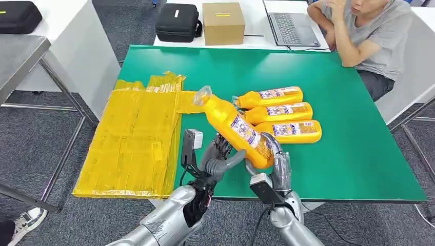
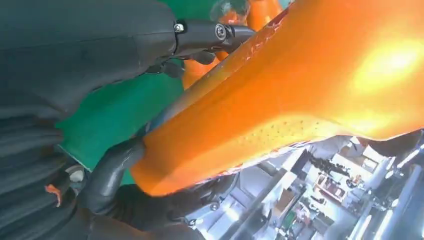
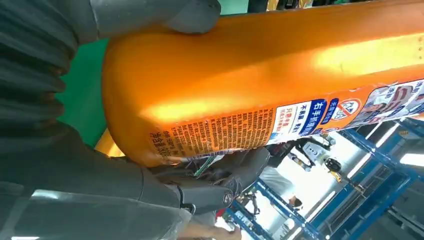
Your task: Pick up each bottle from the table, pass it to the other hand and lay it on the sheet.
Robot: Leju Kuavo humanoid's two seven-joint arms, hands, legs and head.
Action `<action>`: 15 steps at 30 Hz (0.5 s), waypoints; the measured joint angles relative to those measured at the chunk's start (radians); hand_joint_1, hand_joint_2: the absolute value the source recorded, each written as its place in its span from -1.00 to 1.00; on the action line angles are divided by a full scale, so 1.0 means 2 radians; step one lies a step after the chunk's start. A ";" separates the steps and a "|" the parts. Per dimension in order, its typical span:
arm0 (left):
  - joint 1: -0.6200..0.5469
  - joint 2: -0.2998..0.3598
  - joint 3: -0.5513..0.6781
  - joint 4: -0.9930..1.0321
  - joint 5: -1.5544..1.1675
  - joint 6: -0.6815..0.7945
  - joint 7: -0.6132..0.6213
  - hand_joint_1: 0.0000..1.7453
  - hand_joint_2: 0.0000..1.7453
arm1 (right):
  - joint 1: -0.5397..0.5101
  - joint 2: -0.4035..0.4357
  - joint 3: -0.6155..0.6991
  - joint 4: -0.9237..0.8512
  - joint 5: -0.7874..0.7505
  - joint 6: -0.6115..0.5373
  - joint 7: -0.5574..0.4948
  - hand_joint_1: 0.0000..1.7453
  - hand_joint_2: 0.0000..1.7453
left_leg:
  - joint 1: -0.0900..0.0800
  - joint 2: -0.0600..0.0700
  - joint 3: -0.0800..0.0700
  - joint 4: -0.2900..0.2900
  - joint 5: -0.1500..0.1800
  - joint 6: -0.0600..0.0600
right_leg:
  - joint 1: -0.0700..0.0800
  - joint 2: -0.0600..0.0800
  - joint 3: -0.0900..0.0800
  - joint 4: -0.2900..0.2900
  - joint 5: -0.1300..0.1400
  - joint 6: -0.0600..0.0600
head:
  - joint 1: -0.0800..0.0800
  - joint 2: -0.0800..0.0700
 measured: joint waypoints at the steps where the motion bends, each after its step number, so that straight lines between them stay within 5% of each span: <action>1: 0.001 0.000 0.000 -0.001 0.000 0.000 0.001 -1.00 1.00 | 0.000 0.000 0.000 0.000 0.000 0.000 0.000 1.00 1.00 | 0.000 0.000 0.000 0.000 0.000 0.000 | 0.000 0.000 0.000 0.000 0.000 0.000 | 0.000 0.000; 5: 0.001 0.000 0.000 -0.007 0.018 -0.041 0.032 -1.00 1.00 | 0.000 -0.002 -0.001 0.000 0.000 -0.004 0.000 1.00 1.00 | 0.000 0.000 0.000 0.000 0.000 0.000 | 0.000 0.000 0.000 0.000 0.000 0.000 | 0.000 0.000; 6: 0.001 0.000 0.000 -0.009 0.020 -0.048 0.035 -1.00 -1.00 | 0.000 -0.002 -0.001 0.000 -0.001 -0.004 0.000 1.00 1.00 | 0.000 0.000 0.000 0.000 0.000 0.000 | 0.000 0.000 0.000 0.000 0.000 0.000 | 0.000 0.000; 7: 0.001 0.000 0.000 -0.011 0.020 -0.052 0.037 -1.00 -1.00 | 0.000 -0.002 -0.001 0.001 -0.003 -0.004 0.000 1.00 1.00 | 0.000 0.000 0.000 0.000 0.000 0.000 | 0.000 0.000 0.000 0.000 0.000 0.000 | 0.000 0.000; 8: 0.001 0.000 0.000 -0.014 0.019 -0.054 0.038 -1.00 1.00 | 0.000 -0.002 -0.001 0.002 -0.005 -0.004 0.000 1.00 1.00 | 0.000 0.000 0.000 0.000 0.000 0.000 | 0.000 0.000 0.000 0.000 0.000 0.000 | 0.000 0.000; 15: 0.003 0.000 0.001 -0.031 -0.004 -0.029 0.030 -1.00 1.00 | -0.002 0.005 0.001 0.002 -0.018 -0.002 0.000 1.00 1.00 | 0.000 0.000 0.000 0.000 0.000 0.000 | 0.000 0.000 0.000 0.000 0.000 0.000 | 0.000 0.000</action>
